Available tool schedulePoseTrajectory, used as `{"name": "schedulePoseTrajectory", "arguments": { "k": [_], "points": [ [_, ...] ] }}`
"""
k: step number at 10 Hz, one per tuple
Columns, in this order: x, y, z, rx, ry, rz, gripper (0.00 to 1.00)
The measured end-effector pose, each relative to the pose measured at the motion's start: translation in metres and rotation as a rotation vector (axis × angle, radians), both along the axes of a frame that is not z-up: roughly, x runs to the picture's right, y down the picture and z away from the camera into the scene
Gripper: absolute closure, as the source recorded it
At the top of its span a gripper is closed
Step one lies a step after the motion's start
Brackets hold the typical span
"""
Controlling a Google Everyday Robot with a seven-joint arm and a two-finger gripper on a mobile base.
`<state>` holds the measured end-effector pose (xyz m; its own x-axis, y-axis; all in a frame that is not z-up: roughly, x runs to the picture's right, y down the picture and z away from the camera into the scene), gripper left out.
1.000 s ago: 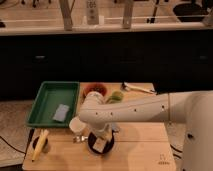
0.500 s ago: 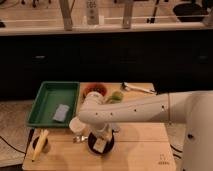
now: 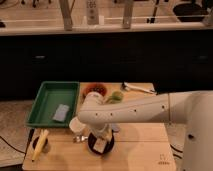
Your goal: Place eraser in purple bowl
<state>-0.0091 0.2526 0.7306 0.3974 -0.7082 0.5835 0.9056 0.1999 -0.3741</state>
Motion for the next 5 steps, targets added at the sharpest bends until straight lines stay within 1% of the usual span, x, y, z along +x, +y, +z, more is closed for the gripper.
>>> {"name": "schedulePoseTrajectory", "arguments": {
  "k": [5],
  "points": [
    [0.0009,0.0007,-0.0013,0.002,-0.013,-0.014,1.0]
  ]
}}
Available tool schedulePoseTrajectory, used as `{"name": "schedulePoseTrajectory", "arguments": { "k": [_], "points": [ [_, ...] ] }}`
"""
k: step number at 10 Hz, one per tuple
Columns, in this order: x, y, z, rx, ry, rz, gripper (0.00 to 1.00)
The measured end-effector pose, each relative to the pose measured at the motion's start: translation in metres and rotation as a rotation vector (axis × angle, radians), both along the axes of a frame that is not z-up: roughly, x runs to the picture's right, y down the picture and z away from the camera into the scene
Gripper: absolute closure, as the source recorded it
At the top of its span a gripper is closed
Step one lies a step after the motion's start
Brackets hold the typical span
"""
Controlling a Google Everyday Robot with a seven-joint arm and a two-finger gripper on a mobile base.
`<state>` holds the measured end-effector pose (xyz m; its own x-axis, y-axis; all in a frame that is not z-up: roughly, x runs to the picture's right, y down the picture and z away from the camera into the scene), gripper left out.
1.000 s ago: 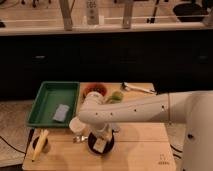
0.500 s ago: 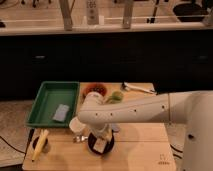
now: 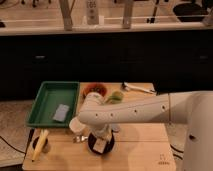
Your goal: Place eraser in purple bowl
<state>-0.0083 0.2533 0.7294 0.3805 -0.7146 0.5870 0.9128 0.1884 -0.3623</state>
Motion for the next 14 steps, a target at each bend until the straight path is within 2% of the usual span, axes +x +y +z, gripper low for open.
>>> {"name": "schedulePoseTrajectory", "arguments": {
  "k": [14],
  "points": [
    [0.0078,0.0026,-0.01,0.008,-0.025,-0.029,1.0]
  ]
}}
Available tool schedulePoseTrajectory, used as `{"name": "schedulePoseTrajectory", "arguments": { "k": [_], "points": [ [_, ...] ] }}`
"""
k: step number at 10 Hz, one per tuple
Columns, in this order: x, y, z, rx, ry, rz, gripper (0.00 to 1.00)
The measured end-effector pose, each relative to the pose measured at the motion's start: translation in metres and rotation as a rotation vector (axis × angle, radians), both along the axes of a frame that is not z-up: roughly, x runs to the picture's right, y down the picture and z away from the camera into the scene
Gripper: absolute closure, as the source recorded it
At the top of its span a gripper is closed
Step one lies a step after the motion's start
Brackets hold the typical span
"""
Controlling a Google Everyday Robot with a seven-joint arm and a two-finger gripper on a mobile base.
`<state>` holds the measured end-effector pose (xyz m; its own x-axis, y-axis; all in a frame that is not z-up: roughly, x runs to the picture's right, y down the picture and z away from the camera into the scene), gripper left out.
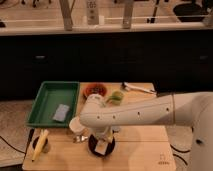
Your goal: Place eraser in purple bowl
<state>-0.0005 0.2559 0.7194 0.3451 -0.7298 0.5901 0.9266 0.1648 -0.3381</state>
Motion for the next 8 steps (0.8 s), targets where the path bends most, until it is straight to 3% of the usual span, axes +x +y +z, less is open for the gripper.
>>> {"name": "schedulePoseTrajectory", "arguments": {
  "k": [8],
  "points": [
    [0.0068,0.0005,-0.0032,0.003,-0.014,-0.009,1.0]
  ]
}}
